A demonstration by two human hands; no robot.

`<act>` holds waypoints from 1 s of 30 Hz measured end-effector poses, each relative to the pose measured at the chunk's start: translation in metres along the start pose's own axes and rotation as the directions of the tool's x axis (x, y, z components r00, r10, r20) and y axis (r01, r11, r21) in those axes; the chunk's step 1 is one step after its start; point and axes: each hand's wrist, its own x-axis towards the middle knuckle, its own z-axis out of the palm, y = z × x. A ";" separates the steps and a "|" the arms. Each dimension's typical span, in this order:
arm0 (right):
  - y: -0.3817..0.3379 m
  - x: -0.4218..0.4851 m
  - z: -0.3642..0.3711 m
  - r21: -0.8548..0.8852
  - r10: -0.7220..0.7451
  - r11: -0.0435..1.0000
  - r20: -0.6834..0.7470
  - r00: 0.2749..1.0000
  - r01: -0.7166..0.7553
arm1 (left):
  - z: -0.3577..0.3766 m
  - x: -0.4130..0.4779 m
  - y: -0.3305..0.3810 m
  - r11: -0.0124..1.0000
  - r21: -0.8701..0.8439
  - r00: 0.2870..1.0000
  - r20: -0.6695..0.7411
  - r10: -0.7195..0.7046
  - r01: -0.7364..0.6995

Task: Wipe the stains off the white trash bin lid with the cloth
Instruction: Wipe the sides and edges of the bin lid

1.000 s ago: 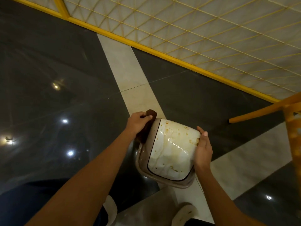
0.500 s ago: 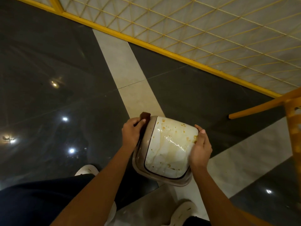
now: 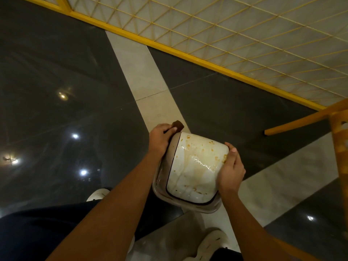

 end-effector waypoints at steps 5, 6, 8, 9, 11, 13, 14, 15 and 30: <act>-0.001 -0.001 -0.001 -0.020 -0.020 1.000 0.006 1.000 0.020 | -0.006 -0.038 -0.026 0.993 -0.108 0.993 -0.103 -0.061 0.050; -0.002 -0.001 -0.001 -0.024 -0.022 0.999 0.004 1.000 0.022 | -0.008 -0.050 -0.030 0.987 -0.141 0.986 -0.133 -0.100 0.081; -0.003 -0.002 0.000 -0.027 -0.022 0.999 -0.002 1.000 0.022 | -0.011 -0.079 -0.034 0.968 -0.216 0.967 -0.186 -0.172 0.131; -0.002 -0.002 0.000 -0.028 -0.019 0.999 -0.003 1.000 0.019 | -0.012 -0.095 -0.035 0.956 -0.252 0.957 -0.206 -0.202 0.148; -0.003 -0.002 -0.001 -0.030 -0.018 0.999 -0.005 1.000 0.018 | -0.011 -0.124 -0.041 0.940 -0.297 0.942 -0.235 -0.241 0.166; -0.004 -0.003 -0.002 -0.030 -0.019 0.999 -0.013 1.000 0.019 | -0.010 -0.139 -0.049 0.928 -0.326 0.923 -0.269 -0.275 0.182; -0.004 -0.003 -0.002 -0.030 -0.017 0.999 -0.018 1.000 0.017 | -0.010 -0.137 -0.050 0.930 -0.317 0.918 -0.282 -0.280 0.186; -0.004 -0.003 -0.002 -0.030 -0.016 0.999 -0.023 1.000 0.015 | -0.011 -0.130 -0.050 0.939 -0.289 0.919 -0.287 -0.269 0.185; -0.007 -0.005 0.000 -0.021 0.006 1.000 -0.049 0.999 -0.007 | 0.005 -0.163 -0.050 0.912 -0.293 0.818 -0.421 -0.392 0.286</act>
